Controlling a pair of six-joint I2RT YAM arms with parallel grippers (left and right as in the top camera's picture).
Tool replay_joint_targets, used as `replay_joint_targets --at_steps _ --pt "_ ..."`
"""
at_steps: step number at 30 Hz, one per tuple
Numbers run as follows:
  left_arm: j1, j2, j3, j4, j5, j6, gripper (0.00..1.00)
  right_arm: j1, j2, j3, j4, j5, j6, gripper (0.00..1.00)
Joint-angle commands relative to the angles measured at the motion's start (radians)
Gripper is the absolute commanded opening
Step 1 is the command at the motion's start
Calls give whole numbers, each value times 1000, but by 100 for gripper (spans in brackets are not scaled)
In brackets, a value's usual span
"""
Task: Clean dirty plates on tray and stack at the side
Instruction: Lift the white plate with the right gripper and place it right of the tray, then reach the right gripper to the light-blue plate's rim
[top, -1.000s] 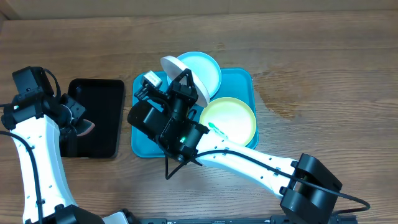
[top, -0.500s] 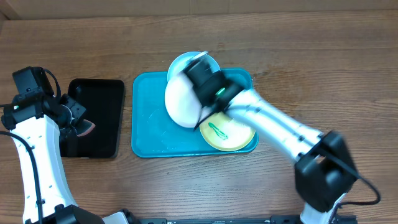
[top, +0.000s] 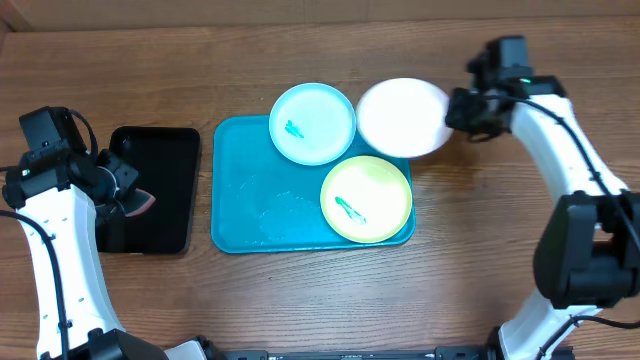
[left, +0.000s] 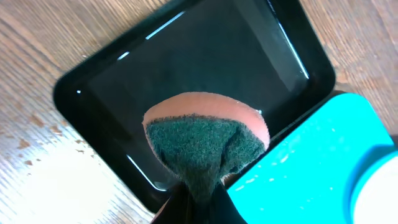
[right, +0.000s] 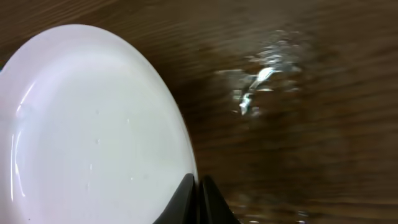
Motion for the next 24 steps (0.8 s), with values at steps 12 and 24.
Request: replay_joint_targets --at_steps 12,24 --pt "1 -2 8 12 83 6 4 -187 -36 -196 164 112 9 28" --pt "1 -2 8 13 92 5 4 -113 -40 12 107 -157 9 31"
